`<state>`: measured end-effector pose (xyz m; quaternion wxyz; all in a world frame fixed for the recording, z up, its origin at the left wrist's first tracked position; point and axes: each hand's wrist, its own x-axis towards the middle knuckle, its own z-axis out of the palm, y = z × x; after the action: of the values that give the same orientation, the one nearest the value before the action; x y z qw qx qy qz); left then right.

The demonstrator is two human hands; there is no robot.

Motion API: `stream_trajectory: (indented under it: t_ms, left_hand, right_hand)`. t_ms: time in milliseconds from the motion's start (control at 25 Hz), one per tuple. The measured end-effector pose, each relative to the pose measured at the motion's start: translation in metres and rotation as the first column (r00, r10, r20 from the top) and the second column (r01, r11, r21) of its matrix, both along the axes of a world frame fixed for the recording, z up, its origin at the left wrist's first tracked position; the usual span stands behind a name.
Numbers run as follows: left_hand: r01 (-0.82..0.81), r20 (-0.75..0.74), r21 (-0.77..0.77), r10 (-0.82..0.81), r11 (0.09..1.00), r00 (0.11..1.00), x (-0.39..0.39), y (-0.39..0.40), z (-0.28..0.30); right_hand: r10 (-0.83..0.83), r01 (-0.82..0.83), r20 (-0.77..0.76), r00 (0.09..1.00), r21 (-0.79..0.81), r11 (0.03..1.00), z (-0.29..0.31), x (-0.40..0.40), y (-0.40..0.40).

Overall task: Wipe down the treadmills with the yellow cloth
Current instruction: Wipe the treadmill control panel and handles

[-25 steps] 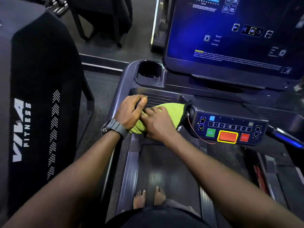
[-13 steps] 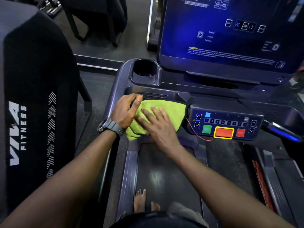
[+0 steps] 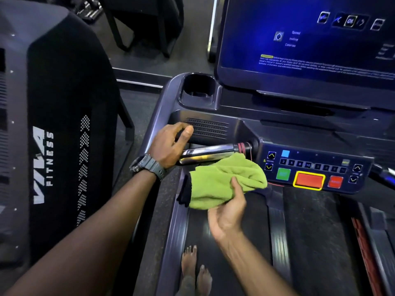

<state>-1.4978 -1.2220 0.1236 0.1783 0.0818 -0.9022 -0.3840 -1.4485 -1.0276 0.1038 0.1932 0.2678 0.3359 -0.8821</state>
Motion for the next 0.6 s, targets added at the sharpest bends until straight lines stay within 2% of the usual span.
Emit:
stream_trajectory:
  t_ms: [160,280,360,400,440,480,520,560,600]
  left_hand:
    - [-0.044,-0.045,0.017,0.045,0.999,0.998,-0.001,-0.002,-0.001]
    - [-0.048,-0.038,0.015,0.049,0.999,0.998,-0.001,-0.002,-0.004]
    - [-0.035,-0.011,0.011,0.035,0.999,0.999,-0.003,0.001,-0.003]
    - [-0.034,-0.011,0.006,0.034,0.999,0.999,-0.003,0.001,-0.002]
    - [-0.037,-0.020,0.007,0.037,0.999,0.999,-0.002,0.001,-0.002]
    - [-0.042,-0.032,0.016,0.043,0.999,0.999,-0.002,0.001,-0.001]
    - [-0.050,-0.042,0.030,0.051,0.998,0.998,-0.002,0.001,-0.001]
    - [-0.057,-0.046,0.041,0.059,0.998,0.997,-0.001,0.000,-0.001]
    - [-0.065,-0.047,0.044,0.067,0.997,0.997,0.000,0.000,0.000]
  right_hand:
    - [0.052,-0.042,0.183,0.982,-0.056,0.998,-0.012,0.020,0.019]
    - [-0.007,0.031,0.097,0.995,-0.249,0.968,-0.022,-0.015,0.009]
    - [-0.056,0.091,0.135,0.989,-0.270,0.958,-0.026,-0.039,-0.023]
    - [-0.058,0.077,0.105,0.993,-0.190,0.979,-0.061,-0.043,-0.040]
    - [-0.009,0.021,0.066,0.998,-0.196,0.980,-0.114,-0.052,-0.047]
    - [-0.012,-0.001,-0.051,0.999,-0.246,0.969,-0.155,-0.050,-0.055]
    - [-0.010,-0.043,-0.226,0.974,-0.229,0.973,-0.169,-0.045,-0.065]
    - [0.006,-0.083,-0.301,0.953,-0.244,0.966,-0.162,-0.046,-0.057]
    - [0.012,-0.050,-0.147,0.989,-0.258,0.965,-0.138,-0.051,-0.055]
